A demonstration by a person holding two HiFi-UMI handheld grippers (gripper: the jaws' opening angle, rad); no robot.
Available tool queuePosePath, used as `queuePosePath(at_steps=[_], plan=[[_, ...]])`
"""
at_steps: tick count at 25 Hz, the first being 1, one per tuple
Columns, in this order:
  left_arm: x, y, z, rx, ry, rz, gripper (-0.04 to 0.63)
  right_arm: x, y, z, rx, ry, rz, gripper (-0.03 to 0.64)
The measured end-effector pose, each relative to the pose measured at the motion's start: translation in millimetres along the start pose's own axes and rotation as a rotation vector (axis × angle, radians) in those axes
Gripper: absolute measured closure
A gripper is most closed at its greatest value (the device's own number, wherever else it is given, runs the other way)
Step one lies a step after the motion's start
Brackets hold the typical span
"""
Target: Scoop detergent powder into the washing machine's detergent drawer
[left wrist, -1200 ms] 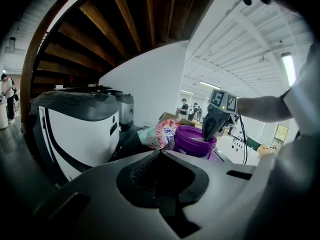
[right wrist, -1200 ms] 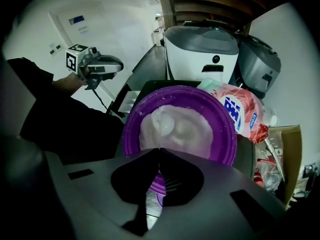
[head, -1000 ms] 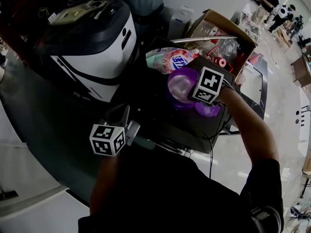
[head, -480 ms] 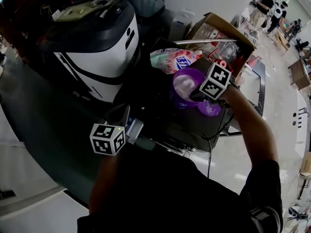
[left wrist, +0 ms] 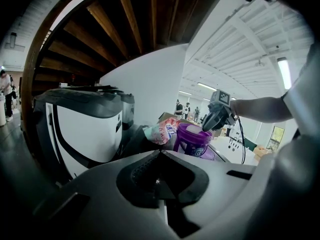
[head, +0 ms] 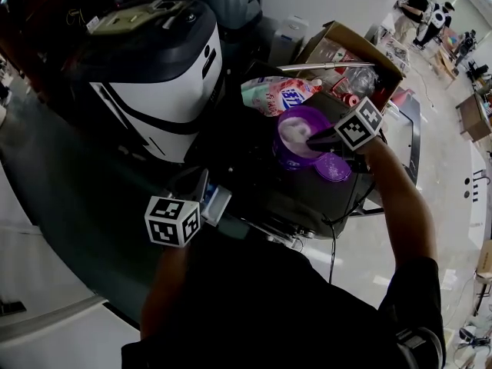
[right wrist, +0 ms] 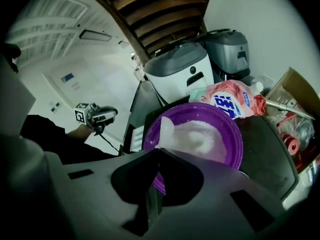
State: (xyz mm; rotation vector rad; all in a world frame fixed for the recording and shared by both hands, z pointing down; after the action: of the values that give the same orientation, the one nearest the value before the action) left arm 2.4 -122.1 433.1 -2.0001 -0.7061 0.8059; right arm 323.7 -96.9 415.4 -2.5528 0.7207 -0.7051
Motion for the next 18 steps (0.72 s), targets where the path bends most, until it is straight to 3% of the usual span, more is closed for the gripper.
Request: queuePosePath(at_steps=[8, 18], plan=[[-8.1, -8.5, 7.7, -0.014, -0.003, 0.008, 0.587, -4.3, 3.0, 7.7, 0.194, 0.037, -0.089, 0.598], [-14.1, -8.7, 14.5, -0.014, -0.021, 0.01, 0.588, -28.4, 22.5, 17.5, 0.284, 0.018, -0.062, 0.598]])
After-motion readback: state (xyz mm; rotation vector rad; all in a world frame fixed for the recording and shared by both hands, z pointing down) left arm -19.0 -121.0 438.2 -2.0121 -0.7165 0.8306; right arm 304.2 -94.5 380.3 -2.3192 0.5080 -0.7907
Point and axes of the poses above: the fingertips, and each gripper's own axes: z backward along the fingers, x to its right, y out of its top, the point moved 5 cm from there along z, backward along the fingers, and after that the axes turned 6 degrees about z, right-handed, at the moved point
